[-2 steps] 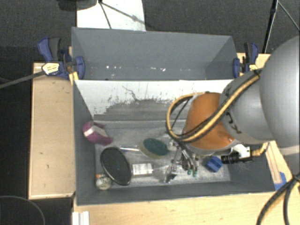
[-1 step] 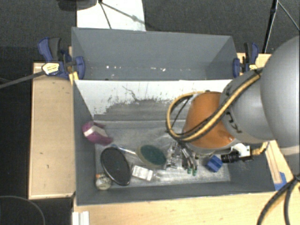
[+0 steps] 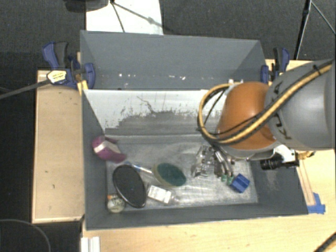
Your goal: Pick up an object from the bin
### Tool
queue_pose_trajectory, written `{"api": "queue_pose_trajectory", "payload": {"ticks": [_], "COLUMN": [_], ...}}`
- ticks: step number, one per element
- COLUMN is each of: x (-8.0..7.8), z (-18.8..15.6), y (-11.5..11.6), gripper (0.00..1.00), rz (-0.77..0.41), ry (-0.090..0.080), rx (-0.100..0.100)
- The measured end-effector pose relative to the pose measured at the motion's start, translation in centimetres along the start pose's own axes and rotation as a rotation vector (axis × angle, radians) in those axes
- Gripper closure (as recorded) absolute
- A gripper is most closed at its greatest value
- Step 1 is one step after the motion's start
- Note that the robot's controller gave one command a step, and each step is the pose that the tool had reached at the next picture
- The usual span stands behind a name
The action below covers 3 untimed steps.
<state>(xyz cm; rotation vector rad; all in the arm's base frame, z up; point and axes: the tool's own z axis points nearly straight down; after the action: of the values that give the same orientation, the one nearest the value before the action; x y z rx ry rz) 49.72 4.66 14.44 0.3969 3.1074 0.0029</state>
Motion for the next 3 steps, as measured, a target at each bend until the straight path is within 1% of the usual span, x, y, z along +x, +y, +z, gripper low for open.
{"api": "queue_pose_trajectory", "payload": {"ticks": [1,2,3], "x": [0.2,1.8,1.5], "z": [0.4,7.4,7.0], "y": [0.0,5.3,5.2], "gripper": [0.00,0.00,1.00], "rz": [-0.002,0.065,0.067], "ry": [0.007,0.000,-0.005], "rx": [0.002,0.001,-0.002]}}
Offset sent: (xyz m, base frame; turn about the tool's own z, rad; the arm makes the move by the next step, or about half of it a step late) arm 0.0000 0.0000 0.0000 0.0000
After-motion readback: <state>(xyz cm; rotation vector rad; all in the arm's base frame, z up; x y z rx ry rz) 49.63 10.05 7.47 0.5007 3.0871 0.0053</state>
